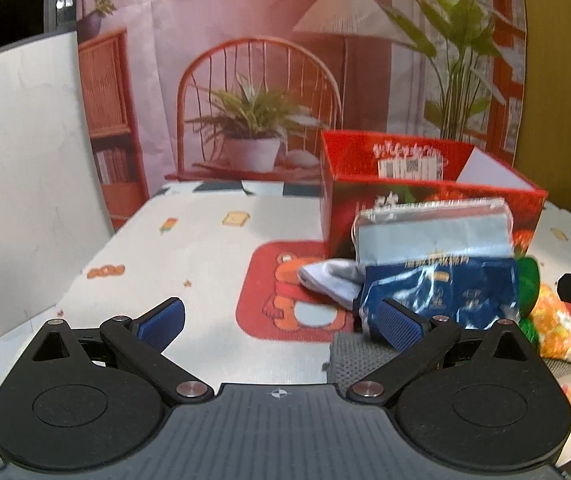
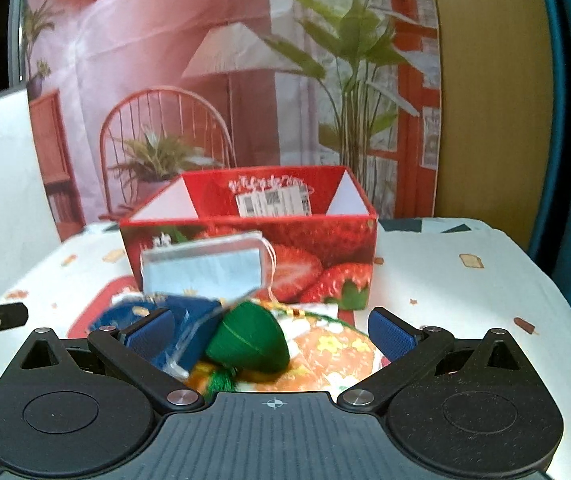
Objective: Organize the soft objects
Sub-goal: 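Close the left tool on the blue cotton-pad bag while the right tool grips it too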
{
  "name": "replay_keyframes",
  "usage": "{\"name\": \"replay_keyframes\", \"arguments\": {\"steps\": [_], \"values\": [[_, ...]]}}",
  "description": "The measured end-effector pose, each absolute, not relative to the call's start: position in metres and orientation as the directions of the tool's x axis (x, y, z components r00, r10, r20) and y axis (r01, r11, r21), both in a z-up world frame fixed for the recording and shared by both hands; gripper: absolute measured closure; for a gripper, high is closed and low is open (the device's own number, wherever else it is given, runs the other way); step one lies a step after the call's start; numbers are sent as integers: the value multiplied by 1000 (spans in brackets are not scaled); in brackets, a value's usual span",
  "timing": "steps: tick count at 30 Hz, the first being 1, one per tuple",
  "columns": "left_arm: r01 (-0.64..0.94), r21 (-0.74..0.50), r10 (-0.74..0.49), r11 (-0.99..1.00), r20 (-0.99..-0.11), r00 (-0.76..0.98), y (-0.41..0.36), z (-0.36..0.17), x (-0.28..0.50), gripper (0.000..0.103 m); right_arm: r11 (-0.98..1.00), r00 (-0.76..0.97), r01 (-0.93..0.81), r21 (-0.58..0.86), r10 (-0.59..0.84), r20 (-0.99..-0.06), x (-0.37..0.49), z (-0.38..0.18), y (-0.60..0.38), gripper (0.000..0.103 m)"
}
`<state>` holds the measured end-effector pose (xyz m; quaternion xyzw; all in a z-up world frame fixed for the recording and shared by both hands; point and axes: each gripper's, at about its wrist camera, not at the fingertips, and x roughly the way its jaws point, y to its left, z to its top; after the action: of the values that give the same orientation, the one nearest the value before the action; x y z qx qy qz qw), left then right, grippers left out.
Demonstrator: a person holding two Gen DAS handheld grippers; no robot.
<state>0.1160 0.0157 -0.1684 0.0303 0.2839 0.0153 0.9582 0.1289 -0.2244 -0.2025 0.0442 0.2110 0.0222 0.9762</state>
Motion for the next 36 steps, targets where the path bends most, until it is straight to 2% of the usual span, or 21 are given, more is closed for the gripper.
{"name": "replay_keyframes", "arguments": {"steps": [9, 13, 17, 19, 20, 22, 27, 31, 36], "values": [[5, 34, 17, 999, -619, 785, 21, -194, 125, 0, 995, 882, -47, 90, 83, -464, 137, -232, -221, 0], [24, 4, -16, 1000, -619, 785, 22, -194, 127, 3, 993, 873, -47, 108, 93, -478, 138, -238, -223, 0], [45, -28, -52, 999, -613, 788, 21, -188, 133, 18, 985, 884, -47, 164, 117, -452, 138, -231, -232, 0], [62, -59, -85, 996, -615, 784, 23, -184, 139, 33, 984, 885, -60, 168, 130, -447, 139, -226, -233, 2], [77, -81, -110, 994, -612, 783, 24, -182, 143, 36, 984, 884, -73, 161, 139, -446, 140, -223, -231, 4], [103, -109, -148, 989, -604, 783, 24, -176, 148, 44, 984, 881, -105, 146, 160, -444, 142, -217, -225, 16], [162, -108, -194, 981, -593, 782, 23, -171, 158, 44, 975, 871, -181, 133, 221, -439, 151, -205, -210, 36], [197, -176, -264, 964, -610, 747, 28, -175, 170, 46, 965, 857, -222, 138, 260, -445, 158, -202, -197, 50], [233, -207, -311, 950, -613, 726, 29, -183, 177, 46, 956, 831, -245, 160, 292, -473, 174, -206, -189, 59]]}}
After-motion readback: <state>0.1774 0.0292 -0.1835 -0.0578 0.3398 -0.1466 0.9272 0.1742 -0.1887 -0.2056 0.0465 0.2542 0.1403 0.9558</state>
